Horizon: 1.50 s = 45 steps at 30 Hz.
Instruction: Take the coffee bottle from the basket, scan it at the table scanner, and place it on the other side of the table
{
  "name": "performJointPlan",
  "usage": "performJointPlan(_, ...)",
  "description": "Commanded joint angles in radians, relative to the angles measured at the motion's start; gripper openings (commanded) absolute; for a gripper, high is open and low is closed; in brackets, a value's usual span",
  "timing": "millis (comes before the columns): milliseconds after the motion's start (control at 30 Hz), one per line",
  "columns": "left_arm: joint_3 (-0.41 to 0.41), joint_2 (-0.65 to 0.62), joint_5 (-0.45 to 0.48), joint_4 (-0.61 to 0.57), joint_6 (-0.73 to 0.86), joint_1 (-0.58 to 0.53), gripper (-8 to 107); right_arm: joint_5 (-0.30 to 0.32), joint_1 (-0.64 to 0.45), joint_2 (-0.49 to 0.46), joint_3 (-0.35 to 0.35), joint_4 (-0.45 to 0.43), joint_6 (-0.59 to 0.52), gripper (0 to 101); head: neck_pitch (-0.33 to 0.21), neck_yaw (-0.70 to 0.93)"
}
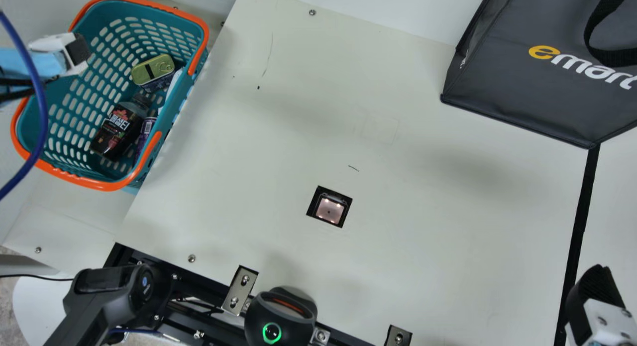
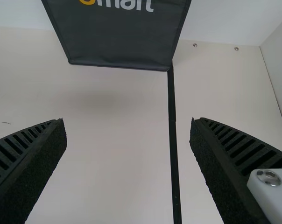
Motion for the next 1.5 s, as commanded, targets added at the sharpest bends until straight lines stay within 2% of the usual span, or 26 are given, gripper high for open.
performJointPlan(0, -0.008, 0.037, -0.002, -0.039, 0.078, 0.037, 90, 0.000, 0.000, 0.000, 0.000, 0.000, 0.000, 95, -0.029, 0.004)
performJointPlan(300, -0.058, 0.186, 0.004, -0.177, 0.326, 0.153, 90, 0.000, 0.000, 0.000, 0.000, 0.000, 0.000, 95, -0.029, 0.004)
performJointPlan(600, -0.090, 0.330, 0.002, -0.236, 0.514, 0.203, 90, 0.001, 0.000, 0.000, 0.000, 0.000, 0.000, 95, -0.029, 0.004)
performJointPlan(1033, -0.131, 0.539, -0.024, -0.218, 0.648, 0.175, 90, 0.001, 0.000, 0.000, 0.000, 0.000, 0.000, 95, -0.029, 0.004)
performJointPlan(1467, -0.189, 0.735, -0.041, -0.171, 0.707, 0.136, 90, 0.000, 0.000, 0.000, 0.000, 0.000, 0.000, 95, -0.029, 0.004)
